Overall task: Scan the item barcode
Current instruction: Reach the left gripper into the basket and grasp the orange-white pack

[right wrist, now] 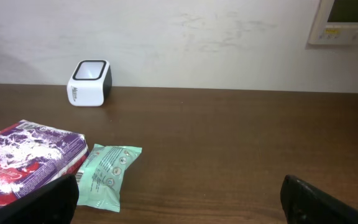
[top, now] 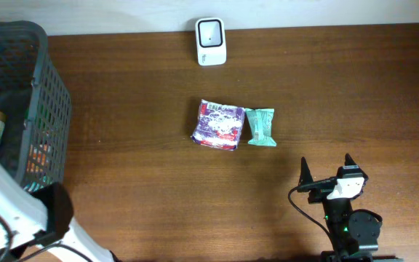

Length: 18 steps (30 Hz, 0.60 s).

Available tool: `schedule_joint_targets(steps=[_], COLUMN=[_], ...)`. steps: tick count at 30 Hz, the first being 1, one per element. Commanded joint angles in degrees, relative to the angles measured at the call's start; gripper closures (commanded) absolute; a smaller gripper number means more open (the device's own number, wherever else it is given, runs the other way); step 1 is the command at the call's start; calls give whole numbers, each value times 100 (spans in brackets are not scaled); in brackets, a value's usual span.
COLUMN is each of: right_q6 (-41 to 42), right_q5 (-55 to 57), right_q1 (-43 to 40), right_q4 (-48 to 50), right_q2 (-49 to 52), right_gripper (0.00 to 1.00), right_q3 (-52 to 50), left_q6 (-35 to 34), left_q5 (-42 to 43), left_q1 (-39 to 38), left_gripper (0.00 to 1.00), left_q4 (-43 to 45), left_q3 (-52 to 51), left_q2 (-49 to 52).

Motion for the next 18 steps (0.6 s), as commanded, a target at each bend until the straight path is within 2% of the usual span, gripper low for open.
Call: schedule_joint_targets(steps=[1,3,4,6,7,9,11,18], right_q6=[-31,-31,-33,-33,-31,-31,-33,-31], right_q5=[-31,-33,-33,-33,-33,-33,-33,-33], right_q1=[57,57,57,57,57,57,57,57], right_q4=[-2,-2,-2,-2,-2,-2,-2,-2], right_q2=[-37,-37,-37,-37,-37,-37,-37,-37], right_gripper=[1,1,1,1,1,1,1,1], right_q3=[-48,-48,-48,-48,-48,-48,-48,-48], left_q6=[170,452,575,909,968,1019,1394,2011], left_q5=[59,57,57,61,61,63,66,155], left_q1=[675,883,999,1150,1204,1311,1408,1449], left_gripper=[8,9,13,29,33,32,27,32], left_q4=[-28,-28,17,240,363,636,1069,2566], left_q3=[-1241,-2243,-2935,-4000,-4371,-5047,-5925,-8008], left_q2=[7,9,9,9,9,9,9,9])
